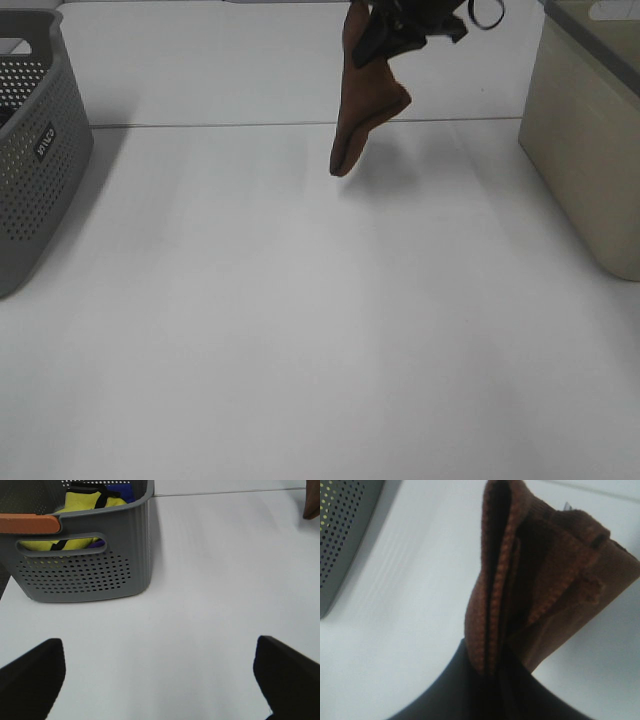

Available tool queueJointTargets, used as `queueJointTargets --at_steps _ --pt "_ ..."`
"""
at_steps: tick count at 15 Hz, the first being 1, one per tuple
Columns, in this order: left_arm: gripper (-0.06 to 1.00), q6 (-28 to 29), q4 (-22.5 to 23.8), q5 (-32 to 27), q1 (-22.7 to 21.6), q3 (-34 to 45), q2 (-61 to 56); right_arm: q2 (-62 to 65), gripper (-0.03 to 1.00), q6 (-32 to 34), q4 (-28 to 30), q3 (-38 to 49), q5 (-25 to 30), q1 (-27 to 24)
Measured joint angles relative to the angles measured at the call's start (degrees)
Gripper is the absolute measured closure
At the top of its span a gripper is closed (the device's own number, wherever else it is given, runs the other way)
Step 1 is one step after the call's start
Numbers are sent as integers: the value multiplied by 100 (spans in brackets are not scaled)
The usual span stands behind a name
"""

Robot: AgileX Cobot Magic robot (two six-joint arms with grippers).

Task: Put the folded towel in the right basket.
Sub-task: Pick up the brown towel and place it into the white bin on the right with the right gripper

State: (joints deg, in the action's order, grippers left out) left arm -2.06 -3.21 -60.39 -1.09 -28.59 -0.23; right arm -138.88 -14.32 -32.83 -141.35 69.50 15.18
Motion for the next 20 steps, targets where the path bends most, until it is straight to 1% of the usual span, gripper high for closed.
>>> queueJointTargets --at_steps 3,4,6,9,10,13,16,18,20 --pt "-3 0 0 0 0 0 0 773 90 0 802 0 34 0" --pt "-3 0 0 0 0 0 0 1266 90 6 1364 0 40 0" --pt "-3 0 0 0 0 0 0 1673 90 46 1971 -6 46 0" --pt "-3 0 0 0 0 0 0 2183 90 292 3209 -6 52 -11" --pt "-3 0 0 0 0 0 0 2298 90 372 3466 -6 52 -74" --pt "-3 0 0 0 0 0 0 2498 90 550 3426 -6 57 -561" --pt "-3 0 0 0 0 0 0 2555 90 745 3111 23 57 -1387" --pt "-3 0 0 0 0 0 0 2584 90 894 3065 338 63 -1874" --pt "-3 0 0 0 0 0 0 2590 90 963 3054 865 63 -2200"
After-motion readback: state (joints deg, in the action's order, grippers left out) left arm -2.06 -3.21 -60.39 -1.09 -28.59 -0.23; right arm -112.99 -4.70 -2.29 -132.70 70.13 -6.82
